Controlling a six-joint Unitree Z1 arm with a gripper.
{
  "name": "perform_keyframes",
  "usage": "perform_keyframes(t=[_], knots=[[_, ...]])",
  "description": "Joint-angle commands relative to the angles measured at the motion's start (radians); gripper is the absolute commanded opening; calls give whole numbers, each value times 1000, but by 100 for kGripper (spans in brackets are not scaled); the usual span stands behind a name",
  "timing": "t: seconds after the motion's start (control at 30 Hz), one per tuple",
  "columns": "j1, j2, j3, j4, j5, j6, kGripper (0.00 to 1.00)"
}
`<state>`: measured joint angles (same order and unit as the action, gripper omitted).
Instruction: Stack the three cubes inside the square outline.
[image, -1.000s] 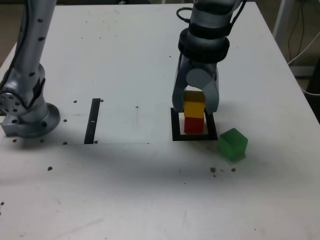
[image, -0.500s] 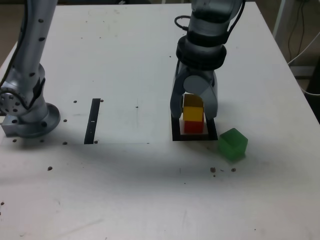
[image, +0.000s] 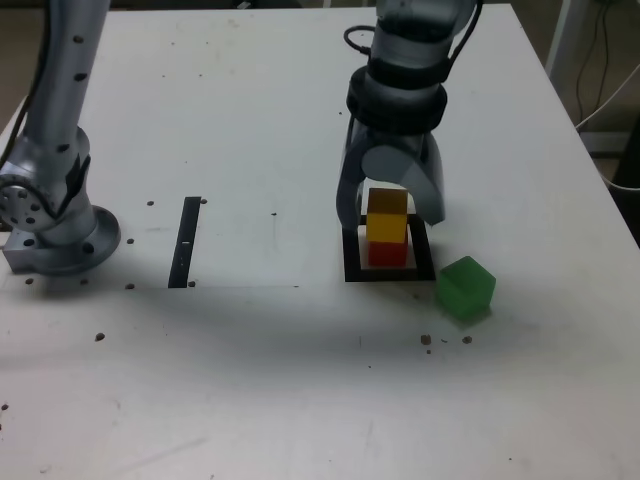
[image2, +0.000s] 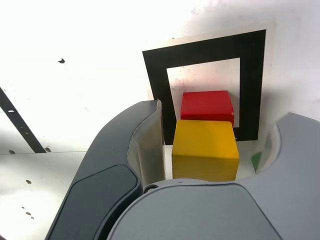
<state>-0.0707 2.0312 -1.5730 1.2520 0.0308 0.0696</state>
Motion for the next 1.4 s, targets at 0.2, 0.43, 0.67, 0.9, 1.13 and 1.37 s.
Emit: perform_keyframes(t=[0.2,0.43,0.67,0.9,1.13,1.37], knots=[[2,-62,-8,49,38,-15,97],[2,-97,-80,137,52,-14,97],[2,-118,-134,197,55,-6,97],[0,-105,-156,204,51,-2,97],[-37,-57,-216,212,51,-4,97],[-106,7,-318,239,55,-16,97]])
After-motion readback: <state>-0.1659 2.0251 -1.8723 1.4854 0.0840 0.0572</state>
